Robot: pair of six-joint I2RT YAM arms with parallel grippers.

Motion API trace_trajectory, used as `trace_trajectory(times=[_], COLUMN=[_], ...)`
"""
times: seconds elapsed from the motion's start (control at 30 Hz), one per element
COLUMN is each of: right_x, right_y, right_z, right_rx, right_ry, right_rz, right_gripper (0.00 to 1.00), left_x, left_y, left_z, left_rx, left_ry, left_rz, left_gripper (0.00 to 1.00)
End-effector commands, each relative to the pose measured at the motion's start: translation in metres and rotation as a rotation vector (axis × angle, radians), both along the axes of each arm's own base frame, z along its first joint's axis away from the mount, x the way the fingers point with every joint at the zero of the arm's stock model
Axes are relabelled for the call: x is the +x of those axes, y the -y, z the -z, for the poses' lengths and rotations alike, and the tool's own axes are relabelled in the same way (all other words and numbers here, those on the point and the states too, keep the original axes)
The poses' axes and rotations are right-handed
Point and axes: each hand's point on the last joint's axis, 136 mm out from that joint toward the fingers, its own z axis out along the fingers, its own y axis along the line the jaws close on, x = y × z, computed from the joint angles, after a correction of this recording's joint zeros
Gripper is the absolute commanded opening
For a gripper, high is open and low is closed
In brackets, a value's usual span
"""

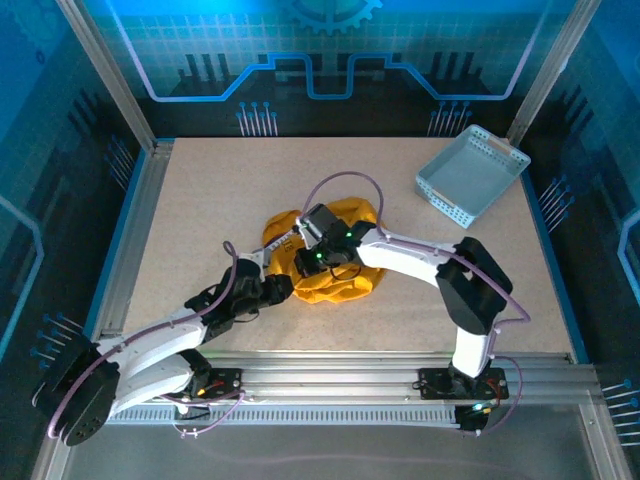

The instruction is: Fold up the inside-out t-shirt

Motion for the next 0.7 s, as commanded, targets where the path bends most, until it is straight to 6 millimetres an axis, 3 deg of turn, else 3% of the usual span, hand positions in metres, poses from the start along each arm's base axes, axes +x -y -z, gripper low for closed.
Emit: trace_trajectory(times=[0.0,0.23,0.47,0.53,0.63,0.67], right_x=[-0.001,-0.003,0.009,0.015,0.025,0.029], right_y=[0.006,0.011,-0.01,-0.02,-0.041,-0.042], right_z=[-0.053,-0.088,-0.09,-0.079,-0.062,-0.061], right_rx=[-0.018,-0.065,-0.197,-0.233,-0.25,-0.266], right_ry=[0.116,0.145,0.154,0.126,0.088,0.09], right_rz=[0.001,0.009,-0.01,-0.011,-0.046,-0.048], right_gripper=[0.0,0.0,0.0,0.09,0.33,0.35], left_x=[-0.004,0.002,0.004,0.003,0.0,-0.001], left_y=[-0.01,0.0,0.0,-0.004,-0.011,-0.014], left_z=[0.009,-0.001,-0.009,-0.01,-0.009,-0.008], left_rx=[0.055,0.054,0.047,0.043,0.046,0.054], left_ry=[-0.022,0.004,0.03,0.04,0.039,0.034], left_rz=[-0.022,0.023,0.023,0.005,-0.025,-0.037], left_gripper=[0.3,0.38,0.44,0.46,0.51,0.53])
